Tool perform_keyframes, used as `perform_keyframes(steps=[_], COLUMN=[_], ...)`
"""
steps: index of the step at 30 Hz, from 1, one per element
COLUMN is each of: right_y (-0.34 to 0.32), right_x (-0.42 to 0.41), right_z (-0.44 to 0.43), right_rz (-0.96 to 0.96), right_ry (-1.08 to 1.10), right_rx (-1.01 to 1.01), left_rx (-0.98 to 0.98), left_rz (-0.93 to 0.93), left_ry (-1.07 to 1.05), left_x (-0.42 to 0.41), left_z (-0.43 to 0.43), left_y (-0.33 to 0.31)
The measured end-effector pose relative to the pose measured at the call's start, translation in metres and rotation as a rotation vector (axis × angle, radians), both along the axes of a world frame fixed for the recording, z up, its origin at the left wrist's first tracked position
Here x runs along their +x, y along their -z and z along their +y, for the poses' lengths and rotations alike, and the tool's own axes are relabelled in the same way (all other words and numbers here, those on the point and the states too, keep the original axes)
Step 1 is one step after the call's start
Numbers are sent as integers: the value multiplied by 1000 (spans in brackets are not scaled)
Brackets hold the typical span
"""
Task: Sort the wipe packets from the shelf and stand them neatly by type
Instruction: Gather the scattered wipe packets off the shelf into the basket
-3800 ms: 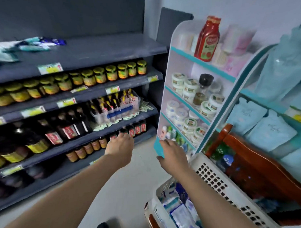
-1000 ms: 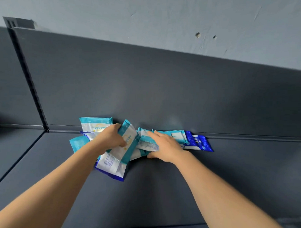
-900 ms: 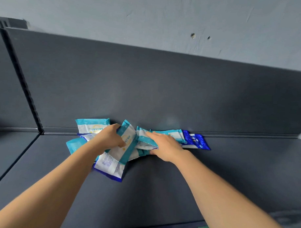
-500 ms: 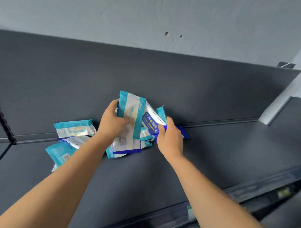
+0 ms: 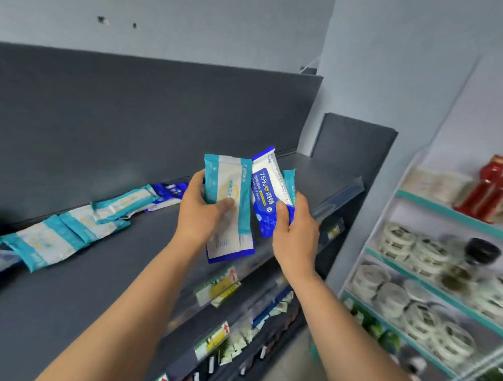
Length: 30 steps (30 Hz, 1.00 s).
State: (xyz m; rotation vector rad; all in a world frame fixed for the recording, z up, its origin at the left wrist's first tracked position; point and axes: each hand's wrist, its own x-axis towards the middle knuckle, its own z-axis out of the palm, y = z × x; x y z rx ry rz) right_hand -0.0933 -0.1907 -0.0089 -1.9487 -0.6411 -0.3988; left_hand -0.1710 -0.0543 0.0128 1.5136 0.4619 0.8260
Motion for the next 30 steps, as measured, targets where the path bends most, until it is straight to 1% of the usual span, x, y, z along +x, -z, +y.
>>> perform_keyframes(steps=[3, 7, 11, 15, 23, 30], right_y=[8, 17, 34, 48, 81, 128], right_x=[12, 20, 17, 5, -8, 16], right_z=[-67, -168, -266, -355, -490, -580], right_rz=[-36, -28, 17, 119, 224, 406], right_ry=[136, 301, 419, 493, 681, 788], right_rx=[-25, -64, -95, -125, -92, -127], left_rx=[-42, -64, -102, -147, -105, 11], left_rz=[-10, 0, 12, 54, 189, 314], left_ry=[120, 249, 378, 524, 714, 888], left_x=[29, 59, 76, 88, 111, 153], left_z=[-62, -153, -249, -335, -479, -578], left_y=[8, 21, 39, 62, 103, 156])
